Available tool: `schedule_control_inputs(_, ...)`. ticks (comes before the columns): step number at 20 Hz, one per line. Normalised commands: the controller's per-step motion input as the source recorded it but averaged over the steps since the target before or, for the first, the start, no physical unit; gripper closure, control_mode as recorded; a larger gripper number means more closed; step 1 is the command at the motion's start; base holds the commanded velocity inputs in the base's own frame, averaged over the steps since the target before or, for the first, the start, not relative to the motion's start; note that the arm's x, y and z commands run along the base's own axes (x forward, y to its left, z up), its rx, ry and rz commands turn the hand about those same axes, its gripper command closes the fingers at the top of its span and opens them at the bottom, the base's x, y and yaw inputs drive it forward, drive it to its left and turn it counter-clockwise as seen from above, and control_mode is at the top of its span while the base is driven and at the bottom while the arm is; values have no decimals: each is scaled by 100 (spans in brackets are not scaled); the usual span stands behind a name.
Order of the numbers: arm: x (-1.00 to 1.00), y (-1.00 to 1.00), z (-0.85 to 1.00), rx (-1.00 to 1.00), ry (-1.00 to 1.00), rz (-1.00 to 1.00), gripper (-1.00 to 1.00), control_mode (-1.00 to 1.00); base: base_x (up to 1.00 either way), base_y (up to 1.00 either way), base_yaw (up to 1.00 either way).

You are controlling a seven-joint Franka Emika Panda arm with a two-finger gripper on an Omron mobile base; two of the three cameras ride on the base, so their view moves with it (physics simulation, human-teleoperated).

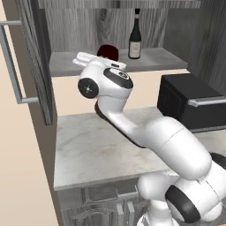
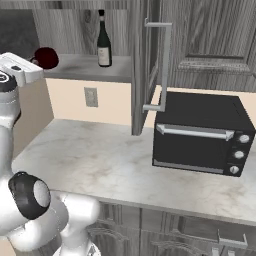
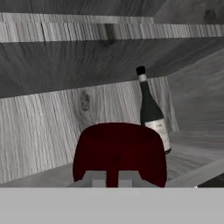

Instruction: Open the cabinet directly in front. Then move the wine and the mug to the dining counter with the jar on it.

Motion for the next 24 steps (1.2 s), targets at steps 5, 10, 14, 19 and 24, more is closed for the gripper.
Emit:
schedule_control_inputs(5,-100,-78,-4,4,0,26,100,-100,0,0,0)
schedule_control_inputs(10,-100,-61,-10,0,-6,36,100,-100,0,0,0)
schedule_control_inputs(14,-55,-17,0,0,-34,13,100,-100,0,0,0)
schedule_control_inputs(19,0,0,0,0,0,0,100,-100,0,0,0)
schedule_control_inputs(24,0,0,0,0,0,0,100,-100,0,0,0)
